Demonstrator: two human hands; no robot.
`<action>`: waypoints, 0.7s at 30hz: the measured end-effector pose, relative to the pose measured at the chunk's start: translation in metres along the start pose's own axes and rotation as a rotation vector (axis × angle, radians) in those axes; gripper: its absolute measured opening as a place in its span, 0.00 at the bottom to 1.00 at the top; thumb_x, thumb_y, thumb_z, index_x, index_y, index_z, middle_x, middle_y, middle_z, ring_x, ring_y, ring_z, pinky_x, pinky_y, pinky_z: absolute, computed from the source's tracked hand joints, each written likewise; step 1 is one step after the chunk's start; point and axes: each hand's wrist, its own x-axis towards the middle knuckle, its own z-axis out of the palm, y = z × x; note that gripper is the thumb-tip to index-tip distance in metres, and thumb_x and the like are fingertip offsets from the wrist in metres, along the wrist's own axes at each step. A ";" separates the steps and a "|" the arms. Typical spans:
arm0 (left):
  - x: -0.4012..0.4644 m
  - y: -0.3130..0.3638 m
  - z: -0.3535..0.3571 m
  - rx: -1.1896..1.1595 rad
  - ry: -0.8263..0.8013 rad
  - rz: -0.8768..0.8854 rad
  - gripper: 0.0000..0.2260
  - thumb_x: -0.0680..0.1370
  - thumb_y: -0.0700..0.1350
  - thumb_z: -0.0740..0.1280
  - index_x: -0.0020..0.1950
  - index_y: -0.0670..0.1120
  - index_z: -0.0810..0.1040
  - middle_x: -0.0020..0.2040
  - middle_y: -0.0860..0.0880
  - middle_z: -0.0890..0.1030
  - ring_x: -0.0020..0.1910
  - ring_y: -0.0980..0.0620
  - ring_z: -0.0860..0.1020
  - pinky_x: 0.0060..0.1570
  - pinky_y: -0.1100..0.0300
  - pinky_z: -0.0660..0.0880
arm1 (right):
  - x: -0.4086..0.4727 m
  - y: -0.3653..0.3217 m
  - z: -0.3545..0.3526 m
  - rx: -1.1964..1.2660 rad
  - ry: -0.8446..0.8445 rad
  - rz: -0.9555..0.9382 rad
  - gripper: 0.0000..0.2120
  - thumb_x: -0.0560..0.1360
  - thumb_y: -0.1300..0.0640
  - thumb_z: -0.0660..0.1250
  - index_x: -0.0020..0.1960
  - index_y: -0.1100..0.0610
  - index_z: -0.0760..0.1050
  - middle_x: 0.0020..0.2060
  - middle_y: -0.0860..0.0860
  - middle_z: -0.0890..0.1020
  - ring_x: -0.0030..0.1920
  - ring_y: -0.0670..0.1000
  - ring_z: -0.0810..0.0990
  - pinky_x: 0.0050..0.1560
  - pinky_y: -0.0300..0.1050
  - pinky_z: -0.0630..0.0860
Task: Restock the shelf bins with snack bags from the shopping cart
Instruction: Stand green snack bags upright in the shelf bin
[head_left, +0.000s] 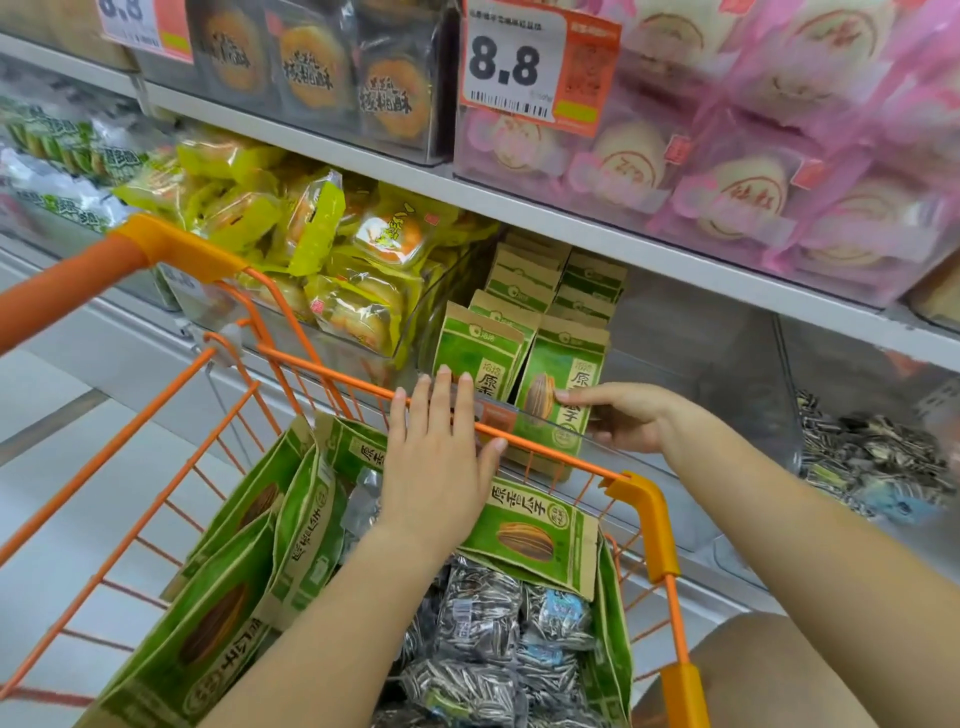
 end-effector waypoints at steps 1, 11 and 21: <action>0.000 0.000 0.000 -0.001 0.004 0.000 0.31 0.78 0.60 0.49 0.71 0.40 0.68 0.69 0.38 0.71 0.68 0.39 0.69 0.69 0.40 0.62 | 0.000 0.000 0.000 -0.006 0.001 0.006 0.18 0.58 0.57 0.77 0.46 0.55 0.78 0.45 0.51 0.81 0.48 0.49 0.72 0.40 0.39 0.65; 0.000 0.000 0.003 0.014 0.027 0.002 0.31 0.79 0.60 0.49 0.72 0.39 0.67 0.70 0.38 0.70 0.69 0.39 0.68 0.69 0.40 0.61 | 0.010 0.005 -0.005 -0.114 0.098 -0.224 0.12 0.69 0.61 0.74 0.52 0.55 0.79 0.51 0.51 0.83 0.55 0.51 0.79 0.54 0.43 0.74; 0.000 -0.002 0.002 -0.003 0.041 0.006 0.30 0.78 0.60 0.51 0.72 0.40 0.67 0.70 0.39 0.70 0.69 0.39 0.68 0.70 0.41 0.61 | 0.019 0.003 -0.010 -0.029 0.263 -0.438 0.28 0.67 0.65 0.76 0.63 0.54 0.70 0.54 0.51 0.82 0.54 0.51 0.81 0.51 0.44 0.77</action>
